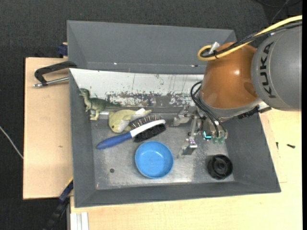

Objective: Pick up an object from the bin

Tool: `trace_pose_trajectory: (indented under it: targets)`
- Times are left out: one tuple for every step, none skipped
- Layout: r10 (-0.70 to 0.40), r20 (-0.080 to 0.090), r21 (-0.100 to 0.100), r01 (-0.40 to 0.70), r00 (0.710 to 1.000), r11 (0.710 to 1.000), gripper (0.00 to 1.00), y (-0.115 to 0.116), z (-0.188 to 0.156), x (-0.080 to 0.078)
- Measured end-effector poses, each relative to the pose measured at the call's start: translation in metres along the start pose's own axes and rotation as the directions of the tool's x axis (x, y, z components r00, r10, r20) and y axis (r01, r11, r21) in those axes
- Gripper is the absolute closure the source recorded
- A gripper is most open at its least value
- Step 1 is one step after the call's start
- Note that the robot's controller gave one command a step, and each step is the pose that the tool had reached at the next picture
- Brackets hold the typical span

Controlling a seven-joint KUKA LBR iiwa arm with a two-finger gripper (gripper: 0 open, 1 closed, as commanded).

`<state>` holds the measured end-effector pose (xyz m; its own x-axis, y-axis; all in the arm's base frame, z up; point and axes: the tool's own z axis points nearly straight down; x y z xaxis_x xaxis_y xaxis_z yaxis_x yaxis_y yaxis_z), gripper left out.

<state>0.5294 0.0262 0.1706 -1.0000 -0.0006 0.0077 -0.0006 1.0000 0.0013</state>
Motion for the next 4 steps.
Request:
trace_pose_trajectory:
  targets:
    - [-0.38, 0.017, 0.006, 0.38, 0.925, 0.925, 0.0, 0.04, 0.095, 0.019]
    - [-0.604, 0.012, 0.008, 0.604, 0.797, 0.797, 0.0, 0.028, 0.07, 0.035]
    - [-0.852, 0.011, 0.012, 0.852, 0.523, 0.523, 0.0, 0.034, 0.047, 0.035]
    - [-0.984, 0.004, 0.016, 0.984, 0.177, 0.177, 0.0, 0.036, 0.096, 0.034]
